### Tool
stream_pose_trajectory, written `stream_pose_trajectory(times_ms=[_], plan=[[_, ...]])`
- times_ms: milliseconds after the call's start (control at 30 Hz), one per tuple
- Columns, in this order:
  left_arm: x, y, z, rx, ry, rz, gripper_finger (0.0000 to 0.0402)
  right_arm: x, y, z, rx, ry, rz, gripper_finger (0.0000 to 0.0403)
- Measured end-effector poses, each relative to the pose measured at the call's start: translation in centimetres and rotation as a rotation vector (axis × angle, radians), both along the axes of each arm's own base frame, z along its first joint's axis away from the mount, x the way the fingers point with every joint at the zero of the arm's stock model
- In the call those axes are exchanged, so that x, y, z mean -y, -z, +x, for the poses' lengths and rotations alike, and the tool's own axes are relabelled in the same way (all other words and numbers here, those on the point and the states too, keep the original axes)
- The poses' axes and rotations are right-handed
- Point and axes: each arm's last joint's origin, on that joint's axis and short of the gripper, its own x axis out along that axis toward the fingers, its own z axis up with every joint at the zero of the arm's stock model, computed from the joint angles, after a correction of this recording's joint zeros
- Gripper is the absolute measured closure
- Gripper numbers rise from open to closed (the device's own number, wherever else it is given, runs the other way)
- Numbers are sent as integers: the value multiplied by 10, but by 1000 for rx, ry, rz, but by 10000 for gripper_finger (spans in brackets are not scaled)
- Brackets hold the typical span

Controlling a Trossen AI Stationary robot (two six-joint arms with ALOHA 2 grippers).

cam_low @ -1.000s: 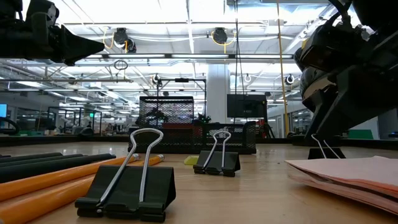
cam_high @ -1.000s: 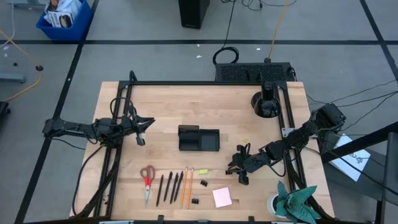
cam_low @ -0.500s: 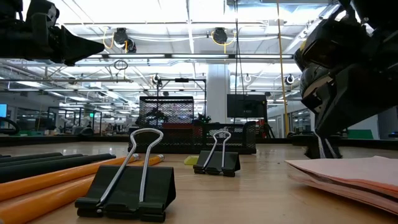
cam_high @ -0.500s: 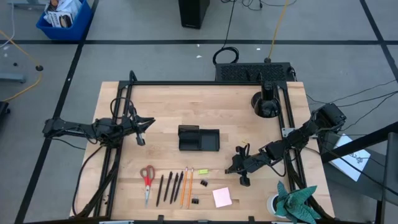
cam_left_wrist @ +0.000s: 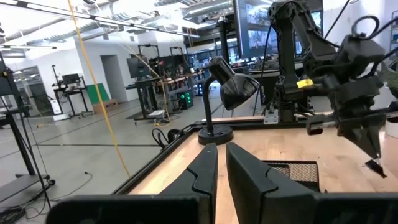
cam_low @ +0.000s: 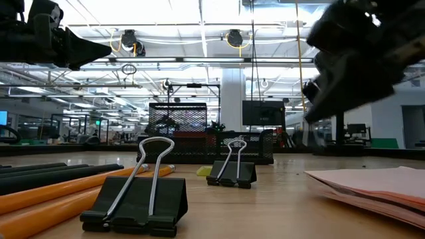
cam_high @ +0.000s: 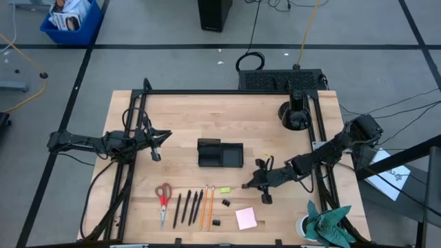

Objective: Pick and place office supplies into organizer
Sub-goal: Put the right black binder clip into the black desk organizer

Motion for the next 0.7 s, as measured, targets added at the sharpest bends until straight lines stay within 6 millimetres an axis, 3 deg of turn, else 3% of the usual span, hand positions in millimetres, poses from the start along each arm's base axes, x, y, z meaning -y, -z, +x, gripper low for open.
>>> stream_pose_trajectory(times_ms=[200, 367, 533, 700], plan=[[0, 0, 0, 1, 0, 0, 360, -2, -40, 31, 151, -69, -120, 402], [0, 0, 0, 0, 0, 1, 360, 4, -69, 61, 132, -71, -298, 402], [0, 0, 0, 2, 0, 1, 360, 7, -70, 94, 127, -34, -550, 402], [0, 0, 0, -6, 0, 2, 360, 16, -55, 118, 160, 9, -626, 402]])
